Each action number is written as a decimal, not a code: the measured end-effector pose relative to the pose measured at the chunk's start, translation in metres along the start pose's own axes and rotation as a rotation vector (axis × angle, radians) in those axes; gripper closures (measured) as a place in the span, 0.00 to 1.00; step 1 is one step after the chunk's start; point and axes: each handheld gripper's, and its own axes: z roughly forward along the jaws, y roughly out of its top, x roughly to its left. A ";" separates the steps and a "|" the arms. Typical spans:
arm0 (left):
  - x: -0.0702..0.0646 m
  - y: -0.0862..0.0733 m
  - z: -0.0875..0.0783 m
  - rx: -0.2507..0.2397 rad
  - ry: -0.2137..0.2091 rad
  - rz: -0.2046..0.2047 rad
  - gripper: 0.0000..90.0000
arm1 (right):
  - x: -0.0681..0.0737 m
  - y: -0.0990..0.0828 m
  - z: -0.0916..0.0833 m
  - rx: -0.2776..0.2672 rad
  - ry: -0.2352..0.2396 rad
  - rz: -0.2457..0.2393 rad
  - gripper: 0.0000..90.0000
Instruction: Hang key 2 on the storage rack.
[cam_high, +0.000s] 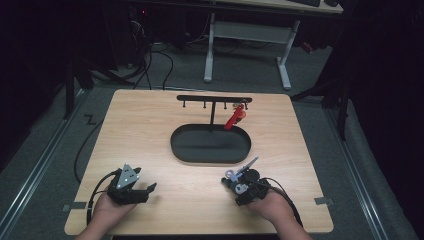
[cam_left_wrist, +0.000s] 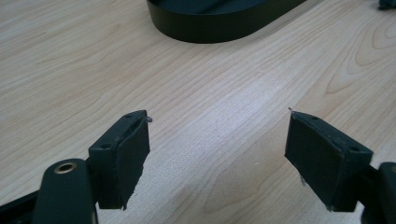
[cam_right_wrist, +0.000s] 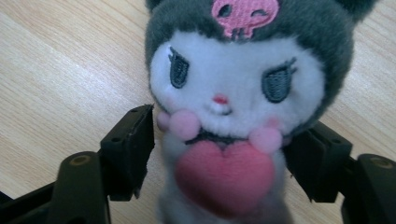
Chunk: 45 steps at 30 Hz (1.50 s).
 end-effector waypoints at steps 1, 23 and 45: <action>0.000 0.000 0.000 -0.001 -0.004 0.000 0.25 | 0.000 0.000 0.000 -0.002 -0.001 0.002 0.34; -0.002 0.000 0.002 0.004 -0.016 0.002 0.25 | 0.006 0.000 0.003 0.012 -0.036 -0.042 0.49; -0.003 0.001 0.002 -0.005 -0.018 -0.011 0.26 | 0.002 0.002 -0.035 -0.034 0.011 -0.051 0.54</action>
